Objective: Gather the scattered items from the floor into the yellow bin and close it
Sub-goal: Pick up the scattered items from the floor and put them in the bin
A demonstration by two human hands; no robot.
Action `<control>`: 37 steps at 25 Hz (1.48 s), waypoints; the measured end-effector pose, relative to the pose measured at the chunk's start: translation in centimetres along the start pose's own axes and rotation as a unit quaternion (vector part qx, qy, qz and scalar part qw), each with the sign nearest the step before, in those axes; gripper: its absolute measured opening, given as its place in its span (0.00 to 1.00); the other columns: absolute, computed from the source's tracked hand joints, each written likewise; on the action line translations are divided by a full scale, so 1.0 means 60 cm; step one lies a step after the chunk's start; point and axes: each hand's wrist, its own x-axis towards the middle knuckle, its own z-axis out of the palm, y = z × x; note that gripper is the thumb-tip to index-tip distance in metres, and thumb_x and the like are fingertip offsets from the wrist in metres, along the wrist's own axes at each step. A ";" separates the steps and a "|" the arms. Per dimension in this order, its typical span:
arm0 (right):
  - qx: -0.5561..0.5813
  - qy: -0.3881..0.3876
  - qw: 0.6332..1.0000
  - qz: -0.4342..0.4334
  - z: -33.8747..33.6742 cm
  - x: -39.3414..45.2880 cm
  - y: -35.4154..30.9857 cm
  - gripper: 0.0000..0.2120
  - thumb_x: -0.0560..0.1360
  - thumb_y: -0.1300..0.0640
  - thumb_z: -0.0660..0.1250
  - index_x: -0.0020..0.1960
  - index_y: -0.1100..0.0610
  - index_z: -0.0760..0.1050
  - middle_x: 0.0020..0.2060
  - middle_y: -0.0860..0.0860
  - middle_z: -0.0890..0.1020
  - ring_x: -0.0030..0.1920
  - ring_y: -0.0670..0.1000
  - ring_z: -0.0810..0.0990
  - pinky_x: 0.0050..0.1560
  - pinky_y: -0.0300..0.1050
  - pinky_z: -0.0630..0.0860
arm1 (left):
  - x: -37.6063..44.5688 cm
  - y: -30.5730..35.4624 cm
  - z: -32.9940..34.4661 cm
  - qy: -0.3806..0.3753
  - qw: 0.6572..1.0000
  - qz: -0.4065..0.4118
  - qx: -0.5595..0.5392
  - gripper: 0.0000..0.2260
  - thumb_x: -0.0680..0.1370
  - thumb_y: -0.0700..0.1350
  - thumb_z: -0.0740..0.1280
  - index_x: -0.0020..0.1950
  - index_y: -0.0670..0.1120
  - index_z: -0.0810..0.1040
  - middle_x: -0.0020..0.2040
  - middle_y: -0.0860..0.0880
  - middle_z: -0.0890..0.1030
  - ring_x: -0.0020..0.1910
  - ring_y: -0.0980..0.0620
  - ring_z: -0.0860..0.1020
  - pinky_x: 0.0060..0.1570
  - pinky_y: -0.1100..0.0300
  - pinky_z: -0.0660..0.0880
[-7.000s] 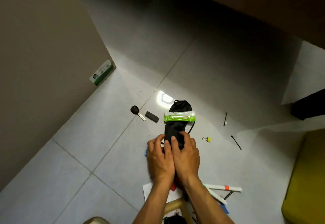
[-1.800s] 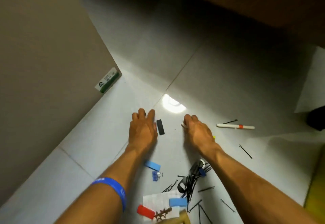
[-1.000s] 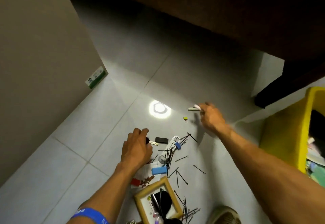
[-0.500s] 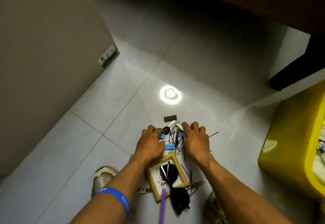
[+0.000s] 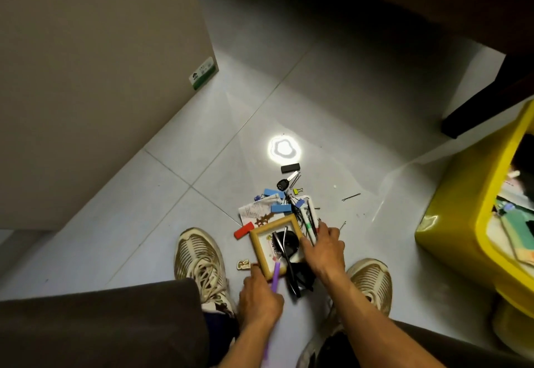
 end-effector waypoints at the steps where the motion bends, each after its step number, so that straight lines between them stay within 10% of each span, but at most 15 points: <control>1: 0.005 0.001 1.000 0.003 0.003 0.001 -0.001 0.30 0.76 0.41 0.64 0.72 0.53 0.61 0.67 0.56 0.65 0.65 0.60 0.67 0.62 0.57 0.73 | 0.003 -0.007 0.001 0.012 1.000 0.001 0.016 0.17 0.76 0.47 0.67 0.64 0.48 0.71 0.59 0.47 0.78 0.55 0.46 0.78 0.50 0.55 0.76; 6: 0.003 0.056 0.998 0.009 0.018 0.004 -0.009 0.36 0.73 0.38 0.65 0.74 0.53 0.58 0.67 0.55 0.65 0.65 0.58 0.67 0.61 0.56 0.72 | 0.050 0.021 -0.036 0.147 0.977 0.006 -0.157 0.12 0.83 0.50 0.55 0.60 0.46 0.73 0.49 0.47 0.77 0.44 0.48 0.78 0.46 0.51 0.78; 15: 0.161 0.005 0.986 0.038 0.028 0.030 -0.020 0.21 0.70 0.46 0.71 0.57 0.54 0.70 0.50 0.52 0.79 0.48 0.53 0.79 0.49 0.49 0.77 | 0.107 0.086 -0.029 0.081 0.967 -0.063 -0.234 0.19 0.83 0.53 0.53 0.72 0.49 0.64 0.63 0.41 0.74 0.62 0.40 0.74 0.65 0.43 0.70; 19: 0.233 -0.066 0.969 0.052 0.005 0.046 -0.014 0.14 0.74 0.47 0.70 0.53 0.52 0.71 0.44 0.50 0.80 0.42 0.47 0.79 0.36 0.42 0.73 | 0.119 0.082 -0.034 0.067 0.962 -0.049 -0.259 0.18 0.83 0.55 0.53 0.66 0.45 0.69 0.53 0.42 0.78 0.50 0.43 0.79 0.54 0.46 0.77; 26: 0.367 -0.072 0.927 -0.013 -0.069 0.019 -0.027 0.09 0.77 0.49 0.68 0.53 0.49 0.70 0.48 0.53 0.80 0.45 0.48 0.79 0.40 0.40 0.77 | 0.069 0.129 -0.095 0.050 0.934 -0.036 -0.353 0.17 0.84 0.53 0.55 0.50 0.44 0.77 0.37 0.47 0.78 0.33 0.49 0.77 0.31 0.60 0.70; 30: 0.521 -0.031 0.853 -0.007 -0.168 -0.021 -0.013 0.12 0.75 0.54 0.71 0.56 0.55 0.74 0.53 0.58 0.83 0.52 0.56 0.83 0.58 0.56 0.79 | 0.005 0.215 -0.151 0.021 0.898 0.054 -0.437 0.16 0.83 0.50 0.56 0.48 0.42 0.78 0.40 0.41 0.81 0.35 0.44 0.78 0.36 0.55 0.73; 37: 0.671 0.134 0.728 0.046 -0.397 -0.118 0.104 0.19 0.76 0.59 0.69 0.65 0.62 0.70 0.56 0.63 0.82 0.53 0.63 0.83 0.54 0.65 0.79 | -0.191 0.431 -0.131 -0.222 0.877 0.189 -0.382 0.12 0.81 0.47 0.59 0.51 0.42 0.80 0.43 0.41 0.83 0.40 0.43 0.82 0.35 0.54 0.78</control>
